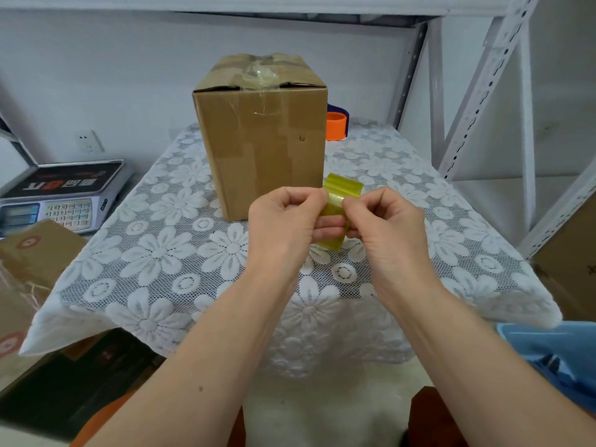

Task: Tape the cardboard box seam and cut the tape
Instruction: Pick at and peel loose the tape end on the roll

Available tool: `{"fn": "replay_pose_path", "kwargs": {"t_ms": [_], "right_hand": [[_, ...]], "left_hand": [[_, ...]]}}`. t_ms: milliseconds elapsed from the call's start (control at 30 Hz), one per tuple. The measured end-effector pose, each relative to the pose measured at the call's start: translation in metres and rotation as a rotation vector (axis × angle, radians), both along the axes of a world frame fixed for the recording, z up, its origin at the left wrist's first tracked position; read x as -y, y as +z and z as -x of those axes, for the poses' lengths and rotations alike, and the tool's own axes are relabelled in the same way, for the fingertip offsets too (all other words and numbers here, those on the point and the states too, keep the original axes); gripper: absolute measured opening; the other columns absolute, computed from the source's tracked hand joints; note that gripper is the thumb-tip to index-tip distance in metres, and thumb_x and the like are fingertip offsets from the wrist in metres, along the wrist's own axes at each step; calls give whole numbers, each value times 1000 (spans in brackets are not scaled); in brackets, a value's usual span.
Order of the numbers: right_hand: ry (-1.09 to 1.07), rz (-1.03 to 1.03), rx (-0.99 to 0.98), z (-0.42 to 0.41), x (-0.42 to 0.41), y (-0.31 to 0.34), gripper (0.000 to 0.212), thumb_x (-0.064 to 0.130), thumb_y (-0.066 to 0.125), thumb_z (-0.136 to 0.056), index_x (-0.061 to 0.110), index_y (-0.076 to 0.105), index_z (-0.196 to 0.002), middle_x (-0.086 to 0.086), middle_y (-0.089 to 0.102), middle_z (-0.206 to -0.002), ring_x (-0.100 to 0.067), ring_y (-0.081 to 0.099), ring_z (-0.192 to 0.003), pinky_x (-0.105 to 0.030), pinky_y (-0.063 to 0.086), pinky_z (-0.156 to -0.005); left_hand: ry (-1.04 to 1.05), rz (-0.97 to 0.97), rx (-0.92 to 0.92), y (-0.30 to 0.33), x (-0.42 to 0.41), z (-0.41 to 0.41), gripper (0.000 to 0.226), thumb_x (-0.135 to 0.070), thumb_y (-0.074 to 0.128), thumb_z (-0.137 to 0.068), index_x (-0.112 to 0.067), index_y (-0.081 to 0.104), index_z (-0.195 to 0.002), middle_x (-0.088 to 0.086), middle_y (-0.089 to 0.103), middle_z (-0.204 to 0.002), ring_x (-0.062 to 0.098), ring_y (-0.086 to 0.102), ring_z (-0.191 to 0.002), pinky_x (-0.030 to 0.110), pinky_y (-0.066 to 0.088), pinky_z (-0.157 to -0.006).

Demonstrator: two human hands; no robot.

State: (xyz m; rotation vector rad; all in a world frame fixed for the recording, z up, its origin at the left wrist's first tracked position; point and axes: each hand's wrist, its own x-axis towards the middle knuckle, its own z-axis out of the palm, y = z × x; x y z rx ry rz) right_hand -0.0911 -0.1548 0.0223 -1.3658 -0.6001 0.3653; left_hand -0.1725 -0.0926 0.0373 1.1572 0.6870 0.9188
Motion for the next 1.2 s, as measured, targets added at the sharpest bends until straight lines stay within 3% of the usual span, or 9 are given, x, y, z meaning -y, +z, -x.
{"fn": "replay_pose_path", "kwargs": {"t_ms": [233, 367, 567, 733, 833, 967, 1200], "right_hand": [[-20, 42, -33, 1, -1, 1, 12, 7, 64, -79, 10, 56, -70, -3, 53, -63, -14, 50, -61, -21, 44, -53], [-22, 63, -36, 2, 0, 1, 16, 8, 64, -78, 12, 54, -66, -4, 54, -65, -15, 50, -64, -28, 45, -60], [-39, 73, -35, 4, -2, 1, 15, 6, 66, -74, 11, 56, -65, -2, 57, -62, -10, 53, -59, -23, 46, -55], [-56, 53, -103, 1, -2, -1, 16, 5, 69, -74, 12, 58, -65, 1, 60, -62, -8, 55, -56, -20, 46, -56], [-25, 32, -193, -2, -3, -1, 18, 6, 73, -74, 12, 59, -63, 0, 60, -62, -13, 55, -60, -23, 46, -57], [21, -8, -284, -4, 0, 1, 19, 6, 74, -74, 11, 59, -64, -7, 62, -68, -22, 55, -68, -27, 47, -59], [108, -68, -434, -10, 3, 5, 27, -3, 71, -75, 10, 49, -69, -1, 56, -57, -12, 54, -52, -19, 47, -49]], "left_hand": [[29, -19, -10, -2, 1, -2, 9, -5, 67, -84, 4, 66, -87, 9, 71, -61, 16, 70, -52, 22, 55, -49], [43, -37, -12, -5, 2, -3, 9, -5, 67, -85, 3, 64, -85, 9, 70, -60, 17, 69, -51, 22, 54, -48], [73, -50, -16, -4, 4, -4, 6, 0, 66, -83, 2, 62, -88, 12, 70, -62, 16, 69, -49, 21, 53, -47], [62, 79, 59, -4, 0, -4, 33, 0, 69, -81, -10, 45, -102, 3, 67, -49, 12, 65, -45, 21, 54, -47], [30, 196, 115, -5, -2, -3, 30, 1, 67, -83, -4, 49, -107, 2, 65, -48, 8, 61, -42, 18, 51, -43], [23, 283, 144, -7, -3, -2, 32, 1, 68, -82, 5, 56, -111, 7, 63, -64, 5, 59, -42, 15, 48, -42], [42, 338, 120, -9, -4, -2, 41, -5, 71, -81, 6, 59, -118, 0, 54, -56, 0, 46, -35, 11, 38, -35]]}}
